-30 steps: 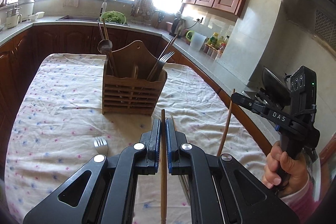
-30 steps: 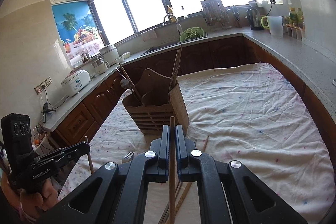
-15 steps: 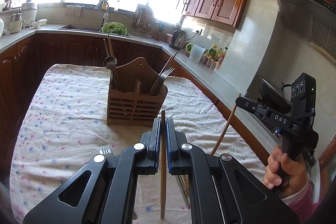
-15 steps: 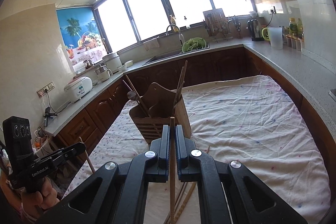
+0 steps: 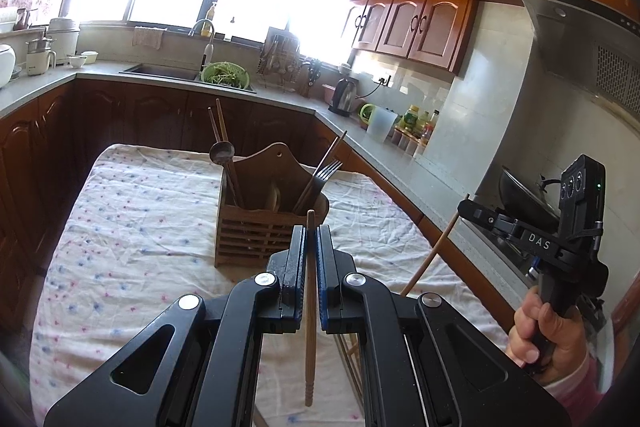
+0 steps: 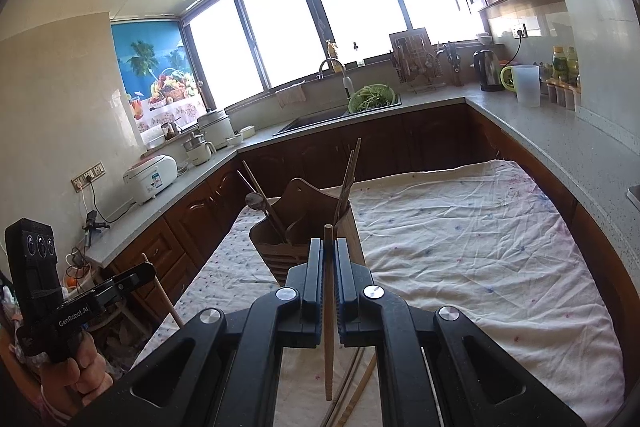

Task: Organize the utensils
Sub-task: 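Lift both wooden chopsticks upright and lower them into the wooden holder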

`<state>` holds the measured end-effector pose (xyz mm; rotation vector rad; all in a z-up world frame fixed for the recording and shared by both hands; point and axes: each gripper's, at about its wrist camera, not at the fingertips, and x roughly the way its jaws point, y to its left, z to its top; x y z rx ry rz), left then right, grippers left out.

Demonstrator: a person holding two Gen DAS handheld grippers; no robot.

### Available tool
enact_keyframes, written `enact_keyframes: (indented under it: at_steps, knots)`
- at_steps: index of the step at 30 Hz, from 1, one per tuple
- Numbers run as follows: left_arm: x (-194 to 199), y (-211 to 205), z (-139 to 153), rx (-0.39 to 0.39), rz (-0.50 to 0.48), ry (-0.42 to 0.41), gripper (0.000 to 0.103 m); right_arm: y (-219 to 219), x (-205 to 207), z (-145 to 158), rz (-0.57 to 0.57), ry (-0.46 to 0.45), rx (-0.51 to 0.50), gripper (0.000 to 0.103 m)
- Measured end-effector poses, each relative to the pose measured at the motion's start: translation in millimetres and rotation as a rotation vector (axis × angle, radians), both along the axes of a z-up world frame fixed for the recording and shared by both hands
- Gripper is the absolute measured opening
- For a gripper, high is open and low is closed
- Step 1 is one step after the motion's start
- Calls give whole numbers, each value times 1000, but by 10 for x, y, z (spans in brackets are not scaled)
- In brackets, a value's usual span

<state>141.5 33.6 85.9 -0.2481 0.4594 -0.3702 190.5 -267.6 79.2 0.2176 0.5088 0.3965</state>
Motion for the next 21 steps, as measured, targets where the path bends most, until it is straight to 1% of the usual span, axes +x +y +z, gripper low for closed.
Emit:
enact_keyframes:
  at_steps: [7,21]
  knots:
    - [109,61,131,-4,23,-39,4,45,73,78,8,-17,-3,5]
    - [411,264,438,-10,83,-116,4,132,318,367,11,-79,-9,5]
